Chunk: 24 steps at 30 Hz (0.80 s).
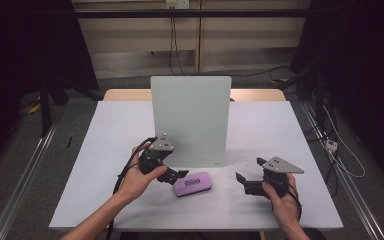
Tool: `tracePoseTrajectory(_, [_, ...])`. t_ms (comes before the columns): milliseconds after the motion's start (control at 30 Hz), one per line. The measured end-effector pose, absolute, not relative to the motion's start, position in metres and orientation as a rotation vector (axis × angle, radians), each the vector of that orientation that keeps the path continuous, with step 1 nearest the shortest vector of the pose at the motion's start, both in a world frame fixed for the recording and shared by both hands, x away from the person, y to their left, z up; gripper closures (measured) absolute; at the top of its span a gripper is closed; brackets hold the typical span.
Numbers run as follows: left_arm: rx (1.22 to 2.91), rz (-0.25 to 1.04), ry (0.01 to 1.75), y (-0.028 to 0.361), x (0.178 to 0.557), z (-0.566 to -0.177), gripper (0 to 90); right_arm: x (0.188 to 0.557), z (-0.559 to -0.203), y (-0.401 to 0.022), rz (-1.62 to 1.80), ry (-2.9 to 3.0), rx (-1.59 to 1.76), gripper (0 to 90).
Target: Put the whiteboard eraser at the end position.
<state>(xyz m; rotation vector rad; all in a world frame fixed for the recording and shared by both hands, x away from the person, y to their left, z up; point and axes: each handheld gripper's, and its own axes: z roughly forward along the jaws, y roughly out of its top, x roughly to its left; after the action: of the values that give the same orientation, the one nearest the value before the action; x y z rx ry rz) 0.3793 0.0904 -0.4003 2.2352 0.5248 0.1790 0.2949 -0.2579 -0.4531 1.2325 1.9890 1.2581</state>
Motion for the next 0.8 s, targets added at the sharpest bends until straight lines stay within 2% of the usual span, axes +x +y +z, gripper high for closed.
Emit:
tracePoseTrajectory(33, [2.229, 0.155, 0.506, 0.092, 0.379, -0.4, 7.0, 0.295, -0.453, -0.258, 1.258, 1.989, 1.233, 7.0])
tracePoseTrajectory(500, [2.131, 0.266, 0.584, 0.125, 0.371, -0.4, 6.9, 0.295, -0.453, -0.258, 1.257, 1.989, 1.234, 7.0])
tracePoseTrajectory(800, [2.05, 0.289, 0.654, 0.15, 0.369, -0.399, 6.8, 0.296, -0.454, -0.258, 1.254, 1.991, 1.233, 7.0])
